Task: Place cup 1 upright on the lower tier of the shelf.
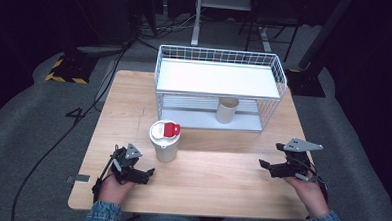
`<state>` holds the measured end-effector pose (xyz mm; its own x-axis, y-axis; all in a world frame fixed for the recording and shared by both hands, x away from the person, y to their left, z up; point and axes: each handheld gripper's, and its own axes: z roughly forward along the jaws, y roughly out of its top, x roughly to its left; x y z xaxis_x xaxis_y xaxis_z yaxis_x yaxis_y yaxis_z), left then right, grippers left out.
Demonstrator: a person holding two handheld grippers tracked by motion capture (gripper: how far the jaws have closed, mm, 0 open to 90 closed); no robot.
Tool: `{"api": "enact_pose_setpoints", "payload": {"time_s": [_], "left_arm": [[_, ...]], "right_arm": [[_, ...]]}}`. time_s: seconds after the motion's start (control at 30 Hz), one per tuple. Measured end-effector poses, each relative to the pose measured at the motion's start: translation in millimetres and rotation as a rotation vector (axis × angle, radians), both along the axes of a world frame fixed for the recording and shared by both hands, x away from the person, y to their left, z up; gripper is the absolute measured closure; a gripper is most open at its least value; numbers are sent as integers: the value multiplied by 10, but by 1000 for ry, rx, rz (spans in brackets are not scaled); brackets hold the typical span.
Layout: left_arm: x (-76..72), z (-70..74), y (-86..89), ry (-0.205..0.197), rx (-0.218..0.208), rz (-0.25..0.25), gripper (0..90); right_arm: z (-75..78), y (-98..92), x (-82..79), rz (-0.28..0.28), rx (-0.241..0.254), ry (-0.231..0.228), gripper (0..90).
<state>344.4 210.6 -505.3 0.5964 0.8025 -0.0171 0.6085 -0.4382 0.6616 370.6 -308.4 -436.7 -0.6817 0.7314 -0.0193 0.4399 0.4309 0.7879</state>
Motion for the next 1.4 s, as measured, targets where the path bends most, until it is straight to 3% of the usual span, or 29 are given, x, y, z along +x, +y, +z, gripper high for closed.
{"api": "enact_pose_setpoints", "payload": {"time_s": [0.47,0.73,0.97,1.07,1.3,1.4], "left_arm": [[-1,0,-1,0,-1,1,3],[1,0,1,-1,1,-1,3],[1,1,1,-1,3,-2,3],[1,1,2,-2,3,-2,3],[1,1,1,-2,3,-2,3],[-6,-2,-5,0,-4,8,4]], "right_arm": [[-346,-137,-127,-22,-27,54,67],[-511,-167,-163,-38,-29,51,67],[-608,-142,-174,-49,-87,31,67],[-649,-133,-165,-49,-103,46,65],[-693,-154,-111,-87,-65,104,0],[-694,-152,-103,-91,-64,102,0]]}}
